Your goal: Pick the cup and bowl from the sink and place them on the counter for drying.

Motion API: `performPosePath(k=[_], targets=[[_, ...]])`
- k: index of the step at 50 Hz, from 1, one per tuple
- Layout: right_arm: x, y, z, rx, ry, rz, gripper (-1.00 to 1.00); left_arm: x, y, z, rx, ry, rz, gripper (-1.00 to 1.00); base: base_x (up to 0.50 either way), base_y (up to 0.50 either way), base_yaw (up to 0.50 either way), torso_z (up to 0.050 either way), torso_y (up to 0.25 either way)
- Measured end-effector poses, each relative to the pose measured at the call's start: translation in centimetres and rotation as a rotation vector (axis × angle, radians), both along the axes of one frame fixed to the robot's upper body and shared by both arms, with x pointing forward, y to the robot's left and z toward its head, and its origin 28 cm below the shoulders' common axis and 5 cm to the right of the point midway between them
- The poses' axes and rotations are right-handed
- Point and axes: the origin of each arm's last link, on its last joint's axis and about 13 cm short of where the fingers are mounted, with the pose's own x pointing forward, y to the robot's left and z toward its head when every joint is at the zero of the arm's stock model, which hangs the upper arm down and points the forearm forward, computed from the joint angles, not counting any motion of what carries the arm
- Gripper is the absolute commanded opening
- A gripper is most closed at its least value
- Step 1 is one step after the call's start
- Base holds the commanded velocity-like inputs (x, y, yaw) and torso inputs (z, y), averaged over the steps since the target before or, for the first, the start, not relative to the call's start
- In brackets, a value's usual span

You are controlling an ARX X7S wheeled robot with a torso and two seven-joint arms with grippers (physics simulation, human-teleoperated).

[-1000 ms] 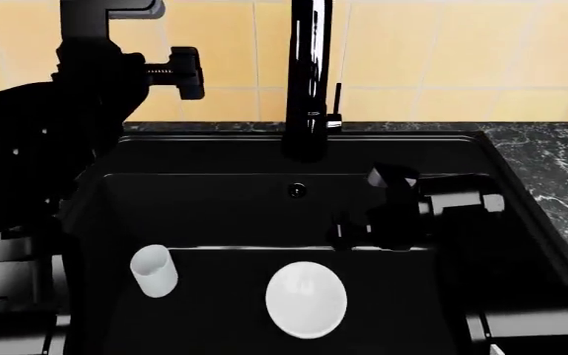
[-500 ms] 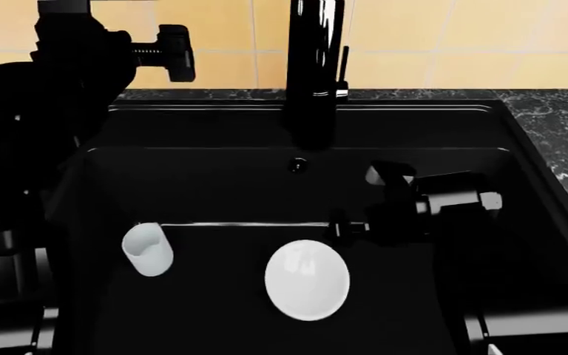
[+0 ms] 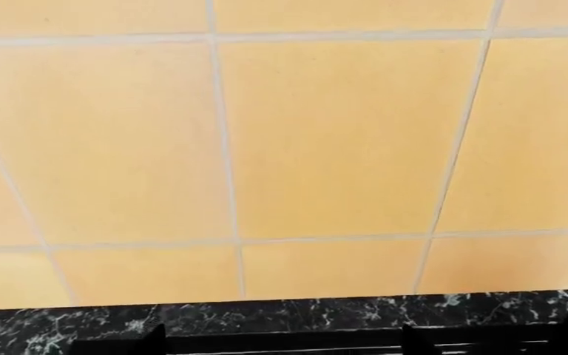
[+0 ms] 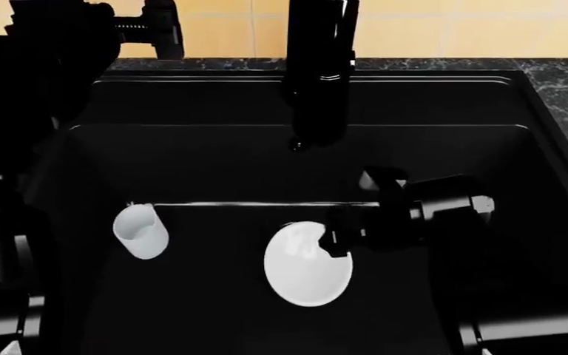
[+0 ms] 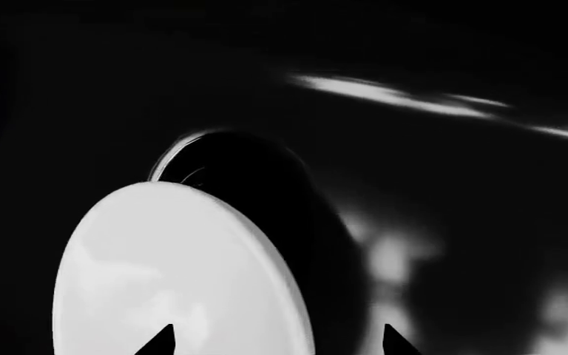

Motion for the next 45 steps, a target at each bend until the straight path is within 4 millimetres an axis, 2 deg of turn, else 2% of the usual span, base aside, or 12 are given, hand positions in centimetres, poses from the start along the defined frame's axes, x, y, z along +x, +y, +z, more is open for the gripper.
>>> performPosePath(k=[11, 12, 26, 45], targets=[[-0.1, 0.4, -0.6, -0.003, 0.005, 0.025, 1.0, 0.0, 0.0, 0.1, 0.001, -0.002, 0.003, 1.0, 0.0, 0.0, 0.0, 0.008, -0.089], [-0.1, 0.4, -0.6, -0.003, 0.004, 0.026, -1.0, 0.0, 0.0, 0.1, 0.001, -0.001, 0.003, 1.0, 0.0, 0.0, 0.0, 0.008, -0.086], [0.3, 0.4, -0.2, 0.01, -0.04, 0.02, -1.0, 0.1, 0.1, -0.2, -0.027, 0.023, 0.01, 1.0, 0.0, 0.0, 0.0, 0.001, -0.012], [1.1, 0.1, 1.9, 0.026, -0.129, -0.002, -1.0, 0.2, 0.1, -0.5, -0.055, 0.047, 0.016, 1.0, 0.0, 0.0, 0.0, 0.0, 0.0]])
